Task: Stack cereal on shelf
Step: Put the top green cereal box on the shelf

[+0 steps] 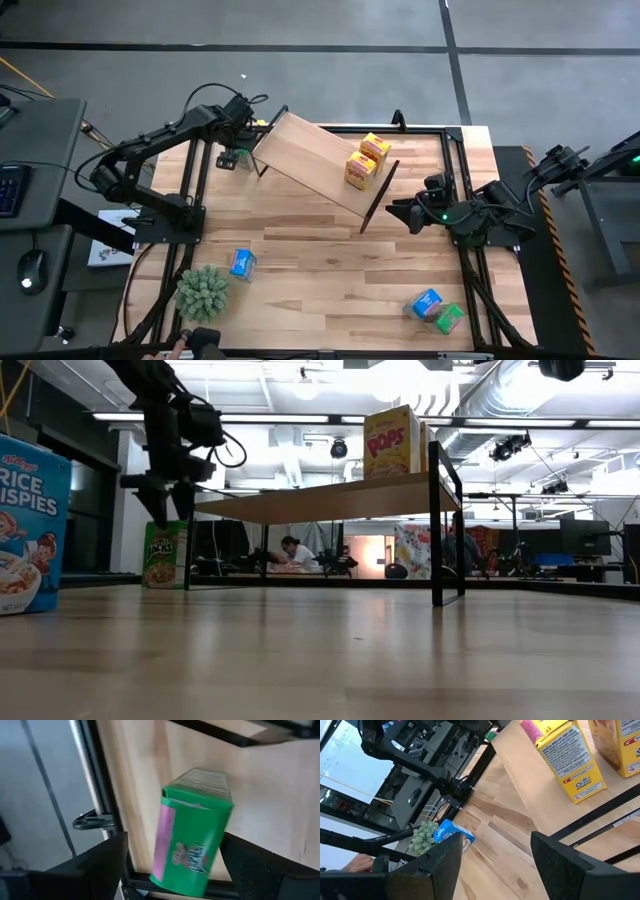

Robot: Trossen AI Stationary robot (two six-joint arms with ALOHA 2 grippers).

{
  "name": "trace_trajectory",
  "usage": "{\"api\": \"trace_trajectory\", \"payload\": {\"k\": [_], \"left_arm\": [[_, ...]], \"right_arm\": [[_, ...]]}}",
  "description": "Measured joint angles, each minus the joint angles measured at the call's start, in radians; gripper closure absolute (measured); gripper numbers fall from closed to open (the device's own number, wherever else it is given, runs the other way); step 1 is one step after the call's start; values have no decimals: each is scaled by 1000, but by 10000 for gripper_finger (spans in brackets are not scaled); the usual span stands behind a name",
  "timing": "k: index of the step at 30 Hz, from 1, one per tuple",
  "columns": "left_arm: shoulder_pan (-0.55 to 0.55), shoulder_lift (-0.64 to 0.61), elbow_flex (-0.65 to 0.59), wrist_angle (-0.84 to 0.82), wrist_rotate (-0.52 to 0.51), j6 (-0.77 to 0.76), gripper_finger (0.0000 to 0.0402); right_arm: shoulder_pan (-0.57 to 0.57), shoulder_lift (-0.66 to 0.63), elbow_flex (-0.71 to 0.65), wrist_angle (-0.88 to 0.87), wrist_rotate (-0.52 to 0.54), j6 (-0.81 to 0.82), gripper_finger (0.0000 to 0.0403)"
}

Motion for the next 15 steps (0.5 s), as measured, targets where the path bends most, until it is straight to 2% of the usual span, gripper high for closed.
{"api": "trace_trajectory", "payload": {"k": [9, 15], "left_arm": [[-1, 54, 0, -28, 43, -23, 98], [-6, 89, 3, -6, 38, -69, 100]], "right_arm": [[0, 0, 0, 8, 0, 3, 174], [0, 0, 1, 30, 1, 0, 174]]}}
